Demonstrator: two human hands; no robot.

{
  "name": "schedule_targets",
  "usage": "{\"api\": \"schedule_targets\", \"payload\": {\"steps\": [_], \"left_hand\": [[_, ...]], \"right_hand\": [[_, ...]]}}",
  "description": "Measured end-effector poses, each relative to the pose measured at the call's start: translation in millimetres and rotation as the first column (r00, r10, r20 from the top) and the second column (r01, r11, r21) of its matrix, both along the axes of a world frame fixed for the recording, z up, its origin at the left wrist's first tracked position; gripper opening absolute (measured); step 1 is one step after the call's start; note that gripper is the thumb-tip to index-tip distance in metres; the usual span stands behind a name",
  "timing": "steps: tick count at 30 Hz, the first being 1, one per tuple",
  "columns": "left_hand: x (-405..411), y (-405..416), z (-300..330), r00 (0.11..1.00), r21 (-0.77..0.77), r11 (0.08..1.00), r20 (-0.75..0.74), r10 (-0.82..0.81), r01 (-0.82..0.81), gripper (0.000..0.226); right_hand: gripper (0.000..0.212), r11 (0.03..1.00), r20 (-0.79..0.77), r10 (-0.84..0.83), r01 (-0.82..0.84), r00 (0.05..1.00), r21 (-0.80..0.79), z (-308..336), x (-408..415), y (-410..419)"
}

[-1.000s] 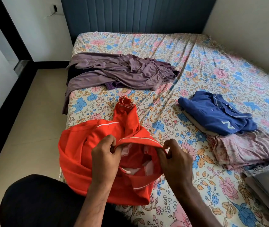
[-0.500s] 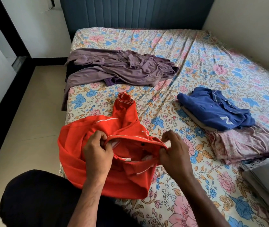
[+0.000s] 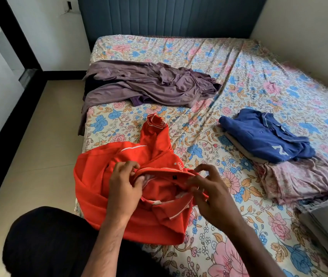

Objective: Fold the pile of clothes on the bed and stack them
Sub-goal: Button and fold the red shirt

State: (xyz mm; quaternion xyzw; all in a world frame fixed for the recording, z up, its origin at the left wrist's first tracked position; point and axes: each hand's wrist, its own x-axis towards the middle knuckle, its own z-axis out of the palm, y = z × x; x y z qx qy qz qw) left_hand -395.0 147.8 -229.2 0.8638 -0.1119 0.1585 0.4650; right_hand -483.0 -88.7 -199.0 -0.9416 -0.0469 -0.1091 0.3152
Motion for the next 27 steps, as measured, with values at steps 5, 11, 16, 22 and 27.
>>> {"api": "schedule_targets", "payload": {"steps": [5, 11, 16, 22, 27], "left_hand": [[3.1, 5.0, -4.7, 0.997, -0.034, 0.997, -0.017, 0.073, -0.073, 0.029], [6.6, 13.5, -15.4, 0.964, -0.003, 0.974, -0.146, 0.223, -0.226, 0.043], [-0.3, -4.2, -1.0, 0.936, -0.277, 0.96, -0.343, -0.072, -0.028, 0.058], [-14.1, -3.0, 27.5, 0.911, -0.193, 0.945, -0.271, -0.31, 0.264, 0.04], [-27.5, -11.6, 26.2, 0.819, -0.087, 0.914, -0.417, -0.394, 0.396, 0.047]], "right_hand": [[0.028, 0.98, -0.181, 0.126, -0.15, 0.975, -0.128, -12.4, -7.7, -12.2], [0.017, 1.0, 0.007, 0.02, -0.02, 1.0, -0.003, -8.9, -1.0, -25.1], [0.01, 0.998, 0.078, 0.054, -0.056, 0.995, 0.028, -13.6, 2.4, -4.0], [0.018, 0.971, 0.17, -0.099, 0.058, 0.98, 0.23, -0.7, 16.2, 29.2], [0.042, 0.94, 0.089, 0.082, -0.107, 0.993, 0.323, 17.7, 17.8, 62.3]]}}
